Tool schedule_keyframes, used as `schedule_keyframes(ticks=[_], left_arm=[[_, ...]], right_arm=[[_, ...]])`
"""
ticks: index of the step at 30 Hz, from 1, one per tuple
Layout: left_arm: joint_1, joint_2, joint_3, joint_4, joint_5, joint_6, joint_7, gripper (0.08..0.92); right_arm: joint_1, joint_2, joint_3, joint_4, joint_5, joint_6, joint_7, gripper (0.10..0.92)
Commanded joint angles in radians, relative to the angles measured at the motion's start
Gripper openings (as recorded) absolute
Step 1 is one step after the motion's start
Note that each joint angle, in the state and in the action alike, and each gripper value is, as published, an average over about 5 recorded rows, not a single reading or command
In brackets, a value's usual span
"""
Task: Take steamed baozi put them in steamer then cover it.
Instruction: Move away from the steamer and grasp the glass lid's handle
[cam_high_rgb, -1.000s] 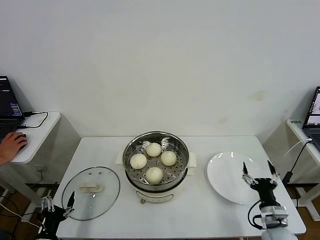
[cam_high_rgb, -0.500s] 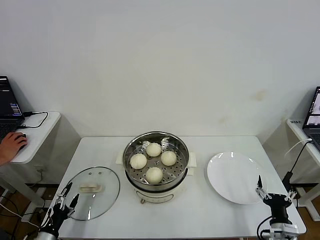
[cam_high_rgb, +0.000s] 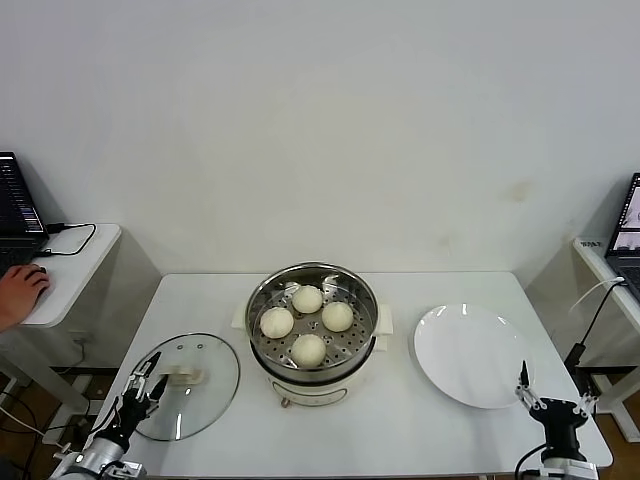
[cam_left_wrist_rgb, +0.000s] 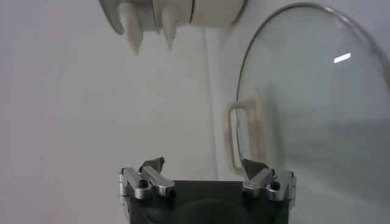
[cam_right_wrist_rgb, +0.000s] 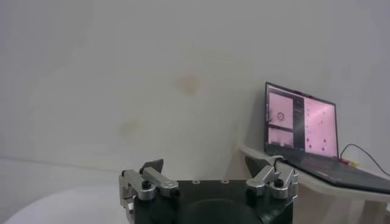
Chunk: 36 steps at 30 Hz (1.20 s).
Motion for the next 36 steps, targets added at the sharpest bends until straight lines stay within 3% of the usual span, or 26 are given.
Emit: schedule_keyframes(ticks=[1,21,36], left_arm=[[-0.102,0.007,0.048,0.066,0.028,-0.005,0.007,0.823],[-0.182,-0.016,0.083,0.176,-0.007,-0.022,0.011,0.797],[-0.17,-0.027,0.073,0.183,-0.017,-0.047,-0.018,0.376]], right_arm=[[-0.01,0.015,0.007,0.001,-0.01,0.006,0.002,0.823],[-0.026,0.021,-0.008,0.004,-0.023,0.016,0.002,0.823],[-0.025,0.015,-0.022,0.006,-0.026,0.014,0.002,0.823]])
